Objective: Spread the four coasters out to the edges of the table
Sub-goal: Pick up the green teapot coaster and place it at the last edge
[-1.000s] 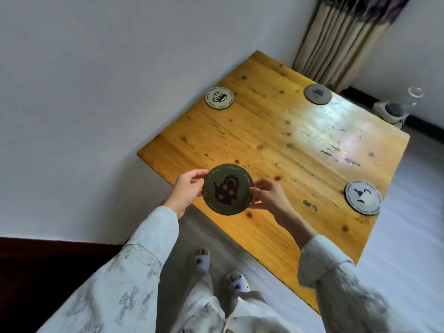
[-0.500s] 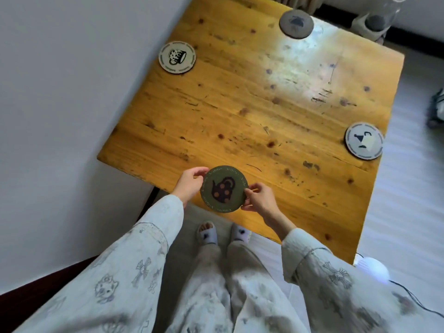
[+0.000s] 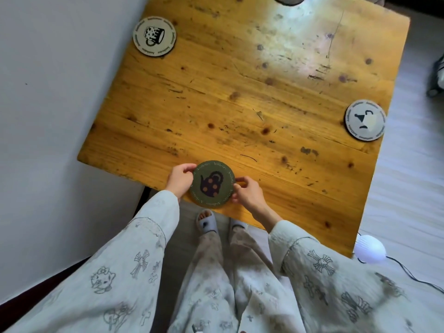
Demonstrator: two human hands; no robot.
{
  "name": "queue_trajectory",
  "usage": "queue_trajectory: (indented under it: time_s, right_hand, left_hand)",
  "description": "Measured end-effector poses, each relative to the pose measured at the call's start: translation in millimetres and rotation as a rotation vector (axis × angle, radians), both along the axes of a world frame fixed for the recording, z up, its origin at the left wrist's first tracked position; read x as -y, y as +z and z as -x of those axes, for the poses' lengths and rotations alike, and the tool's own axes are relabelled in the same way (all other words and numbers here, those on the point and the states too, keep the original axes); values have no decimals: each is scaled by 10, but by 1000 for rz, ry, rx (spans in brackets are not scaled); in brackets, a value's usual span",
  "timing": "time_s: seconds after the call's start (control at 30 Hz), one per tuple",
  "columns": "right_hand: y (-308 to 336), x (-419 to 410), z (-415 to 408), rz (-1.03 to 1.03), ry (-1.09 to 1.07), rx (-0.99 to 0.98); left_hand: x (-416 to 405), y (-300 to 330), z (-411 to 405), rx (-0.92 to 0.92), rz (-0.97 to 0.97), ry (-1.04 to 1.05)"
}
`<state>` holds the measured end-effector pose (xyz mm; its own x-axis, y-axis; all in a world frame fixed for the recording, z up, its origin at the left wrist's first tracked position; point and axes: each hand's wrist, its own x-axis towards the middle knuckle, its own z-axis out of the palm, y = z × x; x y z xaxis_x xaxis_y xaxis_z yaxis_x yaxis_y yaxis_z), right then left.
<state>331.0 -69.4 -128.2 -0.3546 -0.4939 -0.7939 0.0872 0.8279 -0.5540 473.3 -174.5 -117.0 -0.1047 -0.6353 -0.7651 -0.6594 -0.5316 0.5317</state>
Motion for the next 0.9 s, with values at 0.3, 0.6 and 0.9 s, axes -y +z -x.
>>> queue_trajectory:
  time_s: [0.3,0.6,0.9]
  right_hand:
    - [-29,48,-68,-19,96,-4]
    - [-19,87,-169,36,281,-121]
    - [-9,20,-221,143,597,-462]
  left_hand:
    - [16,-94,-56,57,-24,-47]
    - [0,-150,-129,111,32,-136]
    - [-310,-120,-155,298,344,-559]
